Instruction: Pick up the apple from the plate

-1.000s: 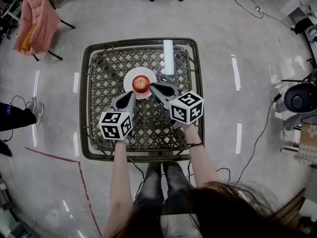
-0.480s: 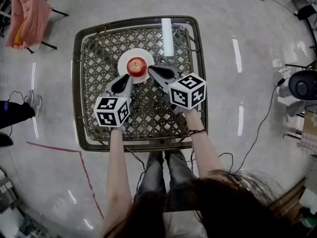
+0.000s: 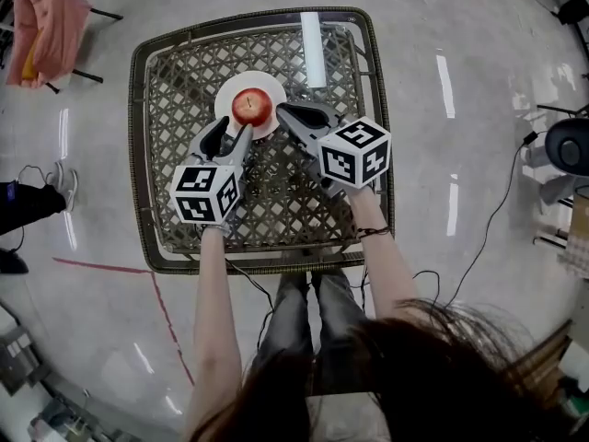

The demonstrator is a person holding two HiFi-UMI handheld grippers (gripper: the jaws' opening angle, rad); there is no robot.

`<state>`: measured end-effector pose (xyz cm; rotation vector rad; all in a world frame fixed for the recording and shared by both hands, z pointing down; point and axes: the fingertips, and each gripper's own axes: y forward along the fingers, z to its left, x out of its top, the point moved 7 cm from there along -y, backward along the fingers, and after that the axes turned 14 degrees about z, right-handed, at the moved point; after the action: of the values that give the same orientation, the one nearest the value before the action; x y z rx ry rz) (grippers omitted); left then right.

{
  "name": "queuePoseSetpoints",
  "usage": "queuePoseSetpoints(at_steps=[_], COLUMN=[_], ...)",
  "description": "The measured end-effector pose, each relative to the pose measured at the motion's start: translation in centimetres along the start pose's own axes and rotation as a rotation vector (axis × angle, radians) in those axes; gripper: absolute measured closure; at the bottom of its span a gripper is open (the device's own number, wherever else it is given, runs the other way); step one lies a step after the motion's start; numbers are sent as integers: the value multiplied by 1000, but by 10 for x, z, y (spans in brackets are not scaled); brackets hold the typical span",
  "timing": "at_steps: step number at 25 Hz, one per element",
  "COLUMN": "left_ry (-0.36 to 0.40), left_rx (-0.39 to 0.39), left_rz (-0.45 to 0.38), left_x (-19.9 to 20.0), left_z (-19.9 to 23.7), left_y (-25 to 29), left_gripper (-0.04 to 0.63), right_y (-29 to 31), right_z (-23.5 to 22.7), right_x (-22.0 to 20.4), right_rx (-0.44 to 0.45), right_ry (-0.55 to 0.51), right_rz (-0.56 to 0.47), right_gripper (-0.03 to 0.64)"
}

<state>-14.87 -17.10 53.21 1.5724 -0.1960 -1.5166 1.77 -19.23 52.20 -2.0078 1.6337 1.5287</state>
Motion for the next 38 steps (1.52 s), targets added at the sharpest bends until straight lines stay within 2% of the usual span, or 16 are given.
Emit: queuePoseSetpoints(at_steps=[2, 10, 22, 29, 38], left_ry=[16, 50, 151, 210, 292], left_rx=[12, 10, -20, -34, -63], left_rz=[-10, -20, -53, -76, -50], left_x=[1, -1, 2, 7, 11], left_z=[1, 3, 3, 1, 0], left_y=[2, 10, 23, 30, 42], left_gripper=[384, 352, 230, 209, 186], right_y=[0, 1, 8, 12, 15], right_z=[-4, -13, -21, -23, -30], right_x=[-2, -8, -13, -7, -10], right_rx=[-4, -4, 5, 15, 9], right_ry=[1, 3, -24, -36, -36], right_rz=[2, 6, 21, 13, 29], right_gripper=[607, 607, 607, 607, 607])
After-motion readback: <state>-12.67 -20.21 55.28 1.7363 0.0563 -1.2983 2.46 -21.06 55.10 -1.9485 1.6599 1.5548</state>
